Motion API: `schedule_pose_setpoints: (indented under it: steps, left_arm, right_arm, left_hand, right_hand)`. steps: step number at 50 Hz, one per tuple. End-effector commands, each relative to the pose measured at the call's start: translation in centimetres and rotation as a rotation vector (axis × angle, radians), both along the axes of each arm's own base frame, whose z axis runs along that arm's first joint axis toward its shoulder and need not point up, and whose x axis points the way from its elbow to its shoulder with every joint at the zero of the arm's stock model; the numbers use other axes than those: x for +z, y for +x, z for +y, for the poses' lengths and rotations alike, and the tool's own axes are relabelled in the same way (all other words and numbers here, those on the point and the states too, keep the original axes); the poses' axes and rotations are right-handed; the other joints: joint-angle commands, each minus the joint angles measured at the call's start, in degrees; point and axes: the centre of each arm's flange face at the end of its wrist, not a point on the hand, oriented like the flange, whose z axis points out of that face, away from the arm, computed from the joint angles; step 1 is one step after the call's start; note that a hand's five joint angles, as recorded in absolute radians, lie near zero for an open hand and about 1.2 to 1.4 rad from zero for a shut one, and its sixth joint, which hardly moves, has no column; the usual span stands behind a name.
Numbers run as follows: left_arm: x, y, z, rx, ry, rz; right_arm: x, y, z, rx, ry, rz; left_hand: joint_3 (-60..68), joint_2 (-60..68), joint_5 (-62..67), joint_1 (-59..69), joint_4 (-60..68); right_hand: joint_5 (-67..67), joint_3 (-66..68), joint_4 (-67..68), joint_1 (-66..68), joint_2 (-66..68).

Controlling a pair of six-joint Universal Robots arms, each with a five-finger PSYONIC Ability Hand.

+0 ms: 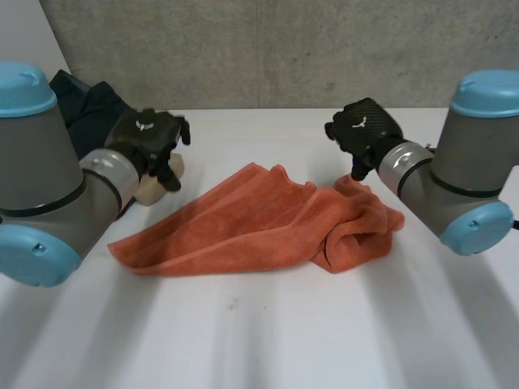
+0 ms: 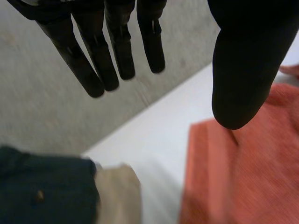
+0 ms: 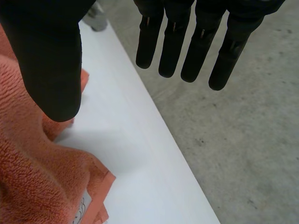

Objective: Fold the laundry.

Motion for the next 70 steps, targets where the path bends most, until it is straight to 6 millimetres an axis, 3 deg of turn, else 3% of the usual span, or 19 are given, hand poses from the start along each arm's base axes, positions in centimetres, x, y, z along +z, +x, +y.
schedule_pose_setpoints:
  steps: [1, 4, 8, 12, 14, 16, 20, 29, 39, 42, 44, 45, 51, 52, 56, 66, 67, 69, 70]
  left_arm:
    - [-2.6, 1.5, 1.6, 0.024, 0.159, -0.043]
    - [-3.6, 1.8, 2.5, 0.009, 0.2, -0.059]
    - [-4.5, 2.2, 3.2, 0.002, 0.23, -0.08]
    - [-5.3, 2.6, 3.4, 0.011, 0.258, -0.091]
    - [-5.6, 2.9, 3.4, 0.019, 0.27, -0.095]
    - [-5.8, 3.0, 3.4, 0.023, 0.278, -0.099]
    - [-6.0, 3.7, 3.1, 0.046, 0.289, -0.097]
    - [-5.5, 4.6, 3.0, 0.061, 0.288, -0.082]
    - [-5.3, 4.9, 3.3, 0.068, 0.284, -0.079]
    - [-5.6, 5.1, 3.2, 0.074, 0.293, -0.08]
    - [-5.8, 5.2, 3.1, 0.075, 0.299, -0.081]
    - [-6.1, 5.2, 3.0, 0.073, 0.31, -0.084]
    - [-7.2, 5.3, 2.6, 0.071, 0.341, -0.092]
    - [-7.4, 5.3, 2.5, 0.071, 0.347, -0.094]
    - [-7.8, 5.2, 2.2, 0.071, 0.353, -0.095]
    - [-9.1, 4.2, 0.8, 0.06, 0.359, -0.112]
    - [-9.3, 4.2, 0.7, 0.06, 0.36, -0.117]
    - [-9.8, 3.9, 0.1, 0.063, 0.355, -0.138]
    - [-10.1, 3.9, -0.6, 0.08, 0.341, -0.16]
  right_arm:
    - [-3.3, 1.7, -0.7, 0.053, -0.024, 0.145]
    - [-4.7, 2.2, -1.3, 0.066, -0.012, 0.175]
    - [-5.3, 2.7, -1.7, 0.069, 0.02, 0.157]
    - [-4.2, 2.9, -1.2, 0.072, 0.068, 0.113]
    - [-2.7, 2.9, -0.5, 0.086, 0.093, 0.081]
    - [-2.2, 2.9, 0.1, 0.108, 0.114, 0.068]
    - [-2.1, 2.8, 0.9, 0.143, 0.112, 0.111]
    - [-1.9, 1.7, 0.4, 0.072, 0.099, 0.187]
    - [-5.5, 1.9, 0.7, 0.087, 0.213, 0.23]
    - [-5.8, 2.2, 0.9, 0.095, 0.224, 0.22]
    - [-5.3, 2.4, 0.8, 0.097, 0.213, 0.209]
    - [-4.5, 2.6, 0.7, 0.093, 0.194, 0.194]
    - [0.8, 2.4, 1.5, 0.087, 0.146, 0.065]
    - [2.7, 2.3, 2.3, 0.098, 0.136, 0.019]
    - [6.7, 1.8, 5.0, 0.132, 0.118, -0.073]
    - [12.9, 0.7, 9.5, 0.158, -0.002, -0.279]
    - [13.2, 0.6, 9.7, 0.154, -0.008, -0.292]
    - [13.9, 0.0, 10.0, 0.137, -0.024, -0.32]
    - [14.2, -0.3, 10.2, 0.123, -0.028, -0.331]
  left_hand:
    - [-4.03, -4.0, -3.75, -2.9, -3.88]
    - [-4.03, -4.0, -3.75, -2.9, -3.88]
    - [-3.87, -3.83, -3.58, -2.73, -3.71]
    - [-3.53, -3.49, -3.25, -2.39, -3.37]
    - [-3.36, -3.33, -3.08, -2.23, -3.21]
    - [-3.19, -3.16, -2.91, -2.06, -3.04]
    - [-2.69, -2.65, -2.41, -1.55, -2.53]
    - [-2.69, -2.65, -2.41, -1.55, -2.53]
    - [-2.69, -2.65, -2.41, -1.55, -2.53]
    - [-2.69, -2.65, -2.41, -1.55, -2.53]
    - [-2.69, -2.65, -2.41, -1.55, -2.53]
    - [-2.69, -2.65, -2.41, -1.55, -2.53]
    - [-2.69, -2.65, -2.41, -1.55, -2.53]
    - [-2.85, -2.82, -2.57, -1.72, -2.7]
    - [-2.86, -2.82, -2.57, -1.72, -2.7]
    - [-1.85, -1.82, -1.57, -0.72, -1.7]
    - [-0.35, -0.31, -0.07, 0.79, -0.19]
    - [14.57, 14.6, 14.85, 15.7, 14.72]
    - [29.79, 29.83, 30.07, 30.93, 29.95]
  right_hand:
    - [3.7, 2.31, 2.12, 2.27, 2.44]
    - [4.87, 3.47, 3.29, 3.44, 3.61]
    - [20.15, 18.76, 18.58, 18.72, 18.9]
    - [43.18, 41.78, 41.6, 41.75, 41.92]
    - [45.92, 44.53, 44.34, 44.49, 44.66]
    - [43.42, 42.02, 41.84, 41.99, 42.16]
    - [6.46, 5.07, 4.89, 5.03, 5.21]
    - [0.68, -0.72, -0.9, -0.75, -0.58]
    - [1.34, -0.06, -0.24, -0.09, 0.08]
    - [15.74, 14.35, 14.17, 14.31, 14.49]
    - [40.06, 38.67, 38.49, 38.63, 38.81]
    - [48.38, 46.99, 46.8, 46.95, 47.13]
    - [48.47, 47.07, 46.89, 47.04, 47.21]
    - [48.47, 47.07, 46.89, 47.04, 47.21]
    - [48.47, 47.07, 46.89, 47.04, 47.21]
    - [48.47, 47.07, 46.89, 47.04, 47.21]
    - [48.47, 47.07, 46.89, 47.04, 47.21]
    - [48.47, 47.07, 46.89, 47.04, 47.21]
    - [48.47, 47.07, 46.89, 47.04, 47.21]
